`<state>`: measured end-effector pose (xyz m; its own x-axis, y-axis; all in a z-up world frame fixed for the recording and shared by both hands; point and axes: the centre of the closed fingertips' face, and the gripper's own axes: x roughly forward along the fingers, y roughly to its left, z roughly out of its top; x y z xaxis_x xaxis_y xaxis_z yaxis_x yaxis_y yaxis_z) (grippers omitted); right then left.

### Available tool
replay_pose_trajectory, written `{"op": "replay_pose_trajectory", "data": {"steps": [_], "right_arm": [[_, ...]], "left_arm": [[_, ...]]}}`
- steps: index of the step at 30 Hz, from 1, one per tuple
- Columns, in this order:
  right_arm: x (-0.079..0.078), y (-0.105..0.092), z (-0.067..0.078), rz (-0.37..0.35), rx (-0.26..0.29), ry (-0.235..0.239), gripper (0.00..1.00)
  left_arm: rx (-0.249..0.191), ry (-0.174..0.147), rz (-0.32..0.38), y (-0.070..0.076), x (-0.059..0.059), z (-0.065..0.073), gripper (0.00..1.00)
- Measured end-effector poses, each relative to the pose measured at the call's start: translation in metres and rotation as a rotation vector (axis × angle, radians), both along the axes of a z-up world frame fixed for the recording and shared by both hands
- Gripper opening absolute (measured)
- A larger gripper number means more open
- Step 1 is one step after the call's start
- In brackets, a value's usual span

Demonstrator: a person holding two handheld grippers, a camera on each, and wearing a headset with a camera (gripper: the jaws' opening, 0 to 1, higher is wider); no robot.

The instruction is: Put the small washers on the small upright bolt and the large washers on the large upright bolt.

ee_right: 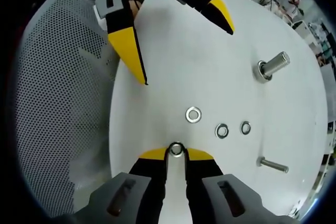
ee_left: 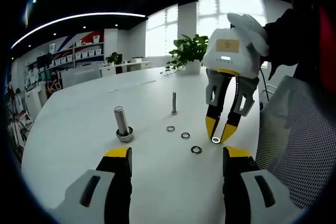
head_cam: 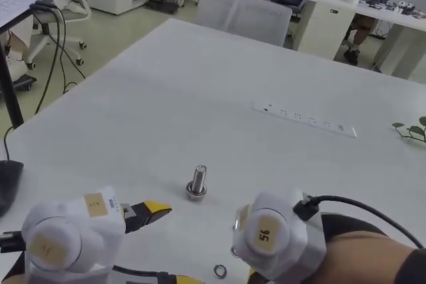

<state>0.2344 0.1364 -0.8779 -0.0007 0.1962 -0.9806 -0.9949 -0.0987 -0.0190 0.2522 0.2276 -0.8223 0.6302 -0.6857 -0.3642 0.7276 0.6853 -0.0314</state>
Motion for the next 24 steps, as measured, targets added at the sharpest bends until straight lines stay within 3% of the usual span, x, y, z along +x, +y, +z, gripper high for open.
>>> {"op": "replay_pose_trajectory", "data": {"steps": [24], "right_arm": [[0.019, -0.015, 0.003, -0.081, 0.015, 0.016, 0.13]], "left_arm": [[0.002, 0.022, -0.027, -0.004, 0.005, -0.007, 0.69]]}}
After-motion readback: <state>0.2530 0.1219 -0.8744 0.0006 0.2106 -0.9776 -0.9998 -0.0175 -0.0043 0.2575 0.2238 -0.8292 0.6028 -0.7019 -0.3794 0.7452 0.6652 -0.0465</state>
